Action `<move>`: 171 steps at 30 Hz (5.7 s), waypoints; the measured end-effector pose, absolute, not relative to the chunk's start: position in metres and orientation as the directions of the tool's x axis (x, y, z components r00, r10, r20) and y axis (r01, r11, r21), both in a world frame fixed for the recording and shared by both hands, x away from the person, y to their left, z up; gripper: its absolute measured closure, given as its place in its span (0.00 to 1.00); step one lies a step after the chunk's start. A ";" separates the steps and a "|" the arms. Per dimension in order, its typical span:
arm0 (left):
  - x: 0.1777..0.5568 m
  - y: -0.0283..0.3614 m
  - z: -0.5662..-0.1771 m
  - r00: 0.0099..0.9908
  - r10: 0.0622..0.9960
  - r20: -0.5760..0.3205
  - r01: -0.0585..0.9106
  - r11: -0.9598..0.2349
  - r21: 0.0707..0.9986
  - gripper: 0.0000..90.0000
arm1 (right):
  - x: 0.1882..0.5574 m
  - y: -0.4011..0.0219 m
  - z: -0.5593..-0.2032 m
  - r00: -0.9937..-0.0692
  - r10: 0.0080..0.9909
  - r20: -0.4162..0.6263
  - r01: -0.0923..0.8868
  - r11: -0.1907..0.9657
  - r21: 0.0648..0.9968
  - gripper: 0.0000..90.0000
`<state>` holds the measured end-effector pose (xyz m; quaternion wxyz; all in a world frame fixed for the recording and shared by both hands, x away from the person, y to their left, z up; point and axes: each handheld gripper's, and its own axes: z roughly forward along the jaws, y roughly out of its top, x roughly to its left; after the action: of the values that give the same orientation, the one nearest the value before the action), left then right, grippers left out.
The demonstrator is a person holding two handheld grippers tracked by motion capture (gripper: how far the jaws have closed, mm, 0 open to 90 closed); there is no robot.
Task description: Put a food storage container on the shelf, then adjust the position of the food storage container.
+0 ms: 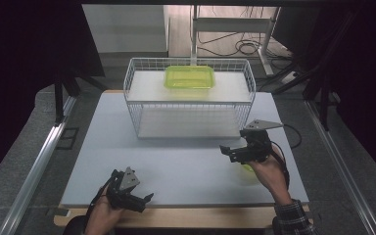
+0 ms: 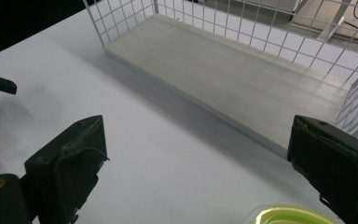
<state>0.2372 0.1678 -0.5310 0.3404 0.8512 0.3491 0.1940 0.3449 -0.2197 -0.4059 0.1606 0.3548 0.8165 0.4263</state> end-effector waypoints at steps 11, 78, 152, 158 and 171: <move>0.238 0.167 -0.533 0.681 0.724 0.110 0.468 -0.546 0.695 0.00 | 0.326 -0.225 -0.430 -0.688 0.725 0.013 0.435 0.399 0.808 0.05; 0.238 0.161 -0.538 0.693 0.708 0.133 0.481 -0.592 0.646 0.00 | 0.352 -0.340 -0.477 -0.315 0.948 0.042 0.668 0.190 0.719 0.99; 0.238 0.159 -0.540 0.698 0.703 0.137 0.482 -0.602 0.637 0.01 | 0.361 -0.159 -0.513 -0.709 0.648 0.277 0.633 0.413 0.655 0.97; 0.238 0.159 -0.539 0.699 0.701 0.144 0.477 -0.607 0.635 0.01 | 0.360 -0.163 -0.508 -0.722 0.659 0.210 0.593 0.434 0.678 0.97; 0.237 0.169 -0.530 0.668 0.741 0.068 0.486 -0.504 0.714 0.01 | 0.340 -0.191 -0.486 -0.721 0.691 0.055 0.493 0.455 0.741 0.76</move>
<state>0.2372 0.1689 -0.5296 0.3417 0.8470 0.3621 0.1862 0.3396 -0.1912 -0.4861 0.1280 0.3512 0.8433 0.3862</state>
